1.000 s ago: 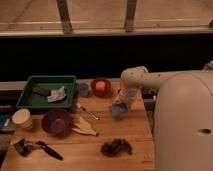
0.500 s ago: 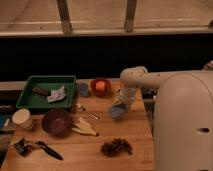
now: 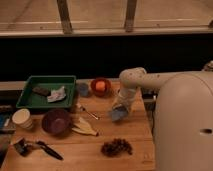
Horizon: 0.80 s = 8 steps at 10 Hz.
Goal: Place sponge in table surface
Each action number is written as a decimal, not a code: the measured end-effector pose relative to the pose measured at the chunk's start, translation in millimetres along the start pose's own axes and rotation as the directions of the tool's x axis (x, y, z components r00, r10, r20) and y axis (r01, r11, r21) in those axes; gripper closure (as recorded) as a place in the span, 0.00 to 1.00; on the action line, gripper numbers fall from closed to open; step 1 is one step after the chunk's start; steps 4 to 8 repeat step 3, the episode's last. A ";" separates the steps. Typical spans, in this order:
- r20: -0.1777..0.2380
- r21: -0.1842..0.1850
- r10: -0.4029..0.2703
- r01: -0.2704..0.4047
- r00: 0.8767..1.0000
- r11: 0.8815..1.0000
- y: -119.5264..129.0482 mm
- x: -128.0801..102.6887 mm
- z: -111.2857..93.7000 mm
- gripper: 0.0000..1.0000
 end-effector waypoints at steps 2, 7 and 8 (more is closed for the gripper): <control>0.001 -0.007 0.000 0.000 1.000 1.000 -1.4 0.8 -2.2 0.20; 0.001 -0.007 -0.003 0.003 1.000 1.000 0.2 1.1 -1.8 0.20; 0.001 -0.007 -0.003 0.003 1.000 1.000 0.2 1.1 -1.8 0.20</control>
